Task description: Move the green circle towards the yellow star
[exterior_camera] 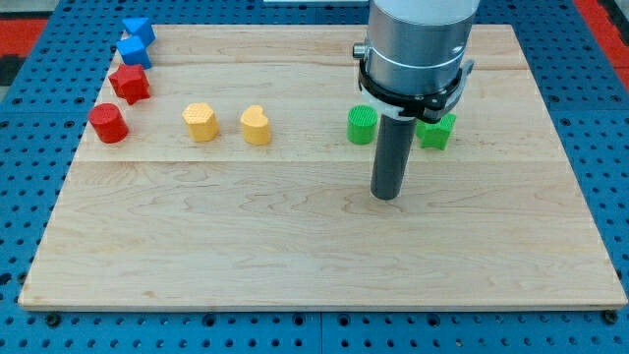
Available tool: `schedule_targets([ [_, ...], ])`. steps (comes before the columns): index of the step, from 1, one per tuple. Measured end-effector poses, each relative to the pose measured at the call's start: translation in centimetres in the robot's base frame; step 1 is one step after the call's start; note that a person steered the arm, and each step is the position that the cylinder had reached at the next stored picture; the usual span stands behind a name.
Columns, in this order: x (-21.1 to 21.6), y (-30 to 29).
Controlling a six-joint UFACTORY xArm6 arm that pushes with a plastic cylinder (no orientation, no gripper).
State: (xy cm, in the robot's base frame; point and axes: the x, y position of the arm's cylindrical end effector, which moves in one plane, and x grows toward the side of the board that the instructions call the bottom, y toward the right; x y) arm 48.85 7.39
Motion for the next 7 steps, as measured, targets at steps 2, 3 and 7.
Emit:
schedule_targets([
  [2, 0.8, 0.0],
  [3, 0.8, 0.0],
  [7, -9.7, -0.8],
])
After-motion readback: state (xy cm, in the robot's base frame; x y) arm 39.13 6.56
